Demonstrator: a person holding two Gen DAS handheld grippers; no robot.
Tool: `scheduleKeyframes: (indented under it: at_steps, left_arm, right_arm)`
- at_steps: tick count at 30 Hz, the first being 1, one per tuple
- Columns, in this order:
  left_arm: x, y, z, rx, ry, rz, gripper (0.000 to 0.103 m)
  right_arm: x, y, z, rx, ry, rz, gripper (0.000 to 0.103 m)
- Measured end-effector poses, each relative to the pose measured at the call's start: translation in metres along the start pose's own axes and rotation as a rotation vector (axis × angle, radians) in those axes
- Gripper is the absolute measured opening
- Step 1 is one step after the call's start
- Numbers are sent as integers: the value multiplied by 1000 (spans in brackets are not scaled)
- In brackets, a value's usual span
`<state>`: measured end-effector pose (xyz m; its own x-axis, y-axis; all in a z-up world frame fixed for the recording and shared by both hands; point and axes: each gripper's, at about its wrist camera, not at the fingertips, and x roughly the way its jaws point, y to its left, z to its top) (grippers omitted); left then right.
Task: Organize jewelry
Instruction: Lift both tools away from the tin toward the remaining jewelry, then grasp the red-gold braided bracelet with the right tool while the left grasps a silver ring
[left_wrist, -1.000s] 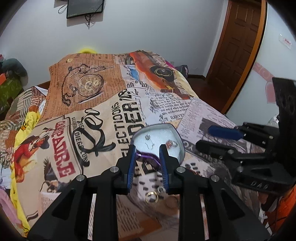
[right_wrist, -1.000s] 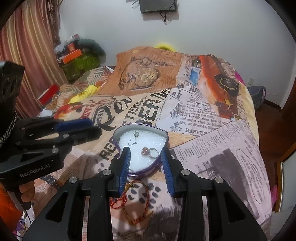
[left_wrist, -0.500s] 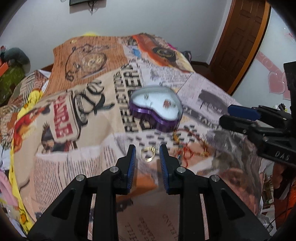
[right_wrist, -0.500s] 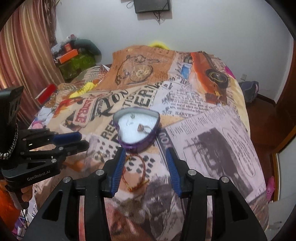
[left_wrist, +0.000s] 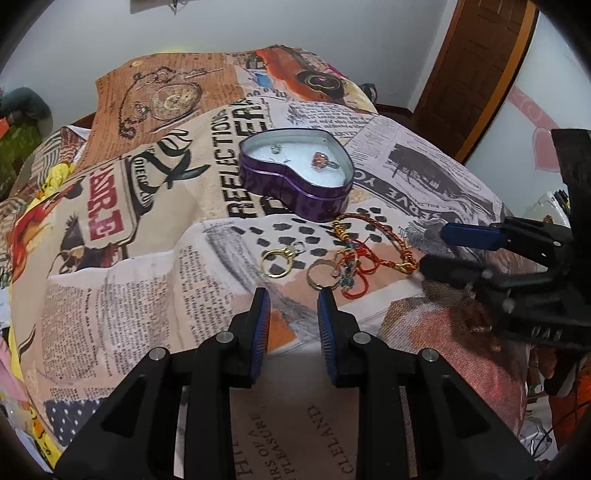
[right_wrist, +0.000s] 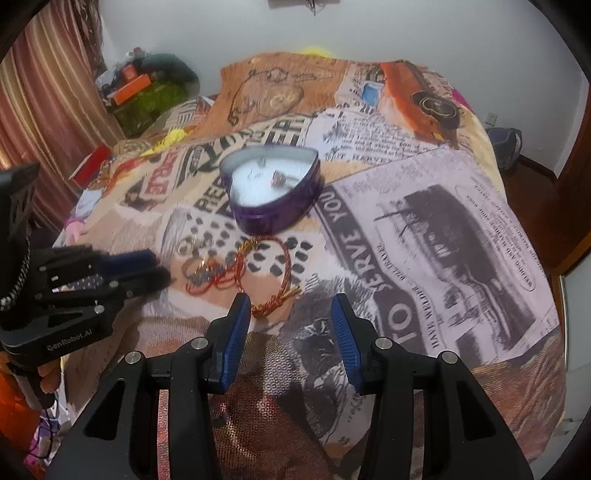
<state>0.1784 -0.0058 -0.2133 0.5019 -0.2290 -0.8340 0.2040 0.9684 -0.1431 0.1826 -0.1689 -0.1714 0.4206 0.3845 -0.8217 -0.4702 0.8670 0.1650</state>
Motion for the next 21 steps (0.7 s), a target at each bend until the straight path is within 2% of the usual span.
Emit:
scheduleKeyframes:
  at_steps: [2, 5, 11, 18, 21]
  left_arm:
    - [3, -3, 1, 13, -1, -8, 25]
    - [6, -7, 3, 28, -5, -11, 25]
    - [15, -7, 10, 19, -14, -20, 25]
    - [23, -4, 15, 5, -16, -30, 25]
    - [23, -3, 14, -1, -23, -27, 25]
  right_arm:
    - [3, 4, 0, -23, 7, 5, 51]
    - [5, 8, 1, -44, 0, -1, 52]
    - [17, 12, 4, -82, 5, -10, 52]
    - [32, 14, 8, -105, 24, 54, 52]
    - [35, 8, 9, -80, 17, 78, 45]
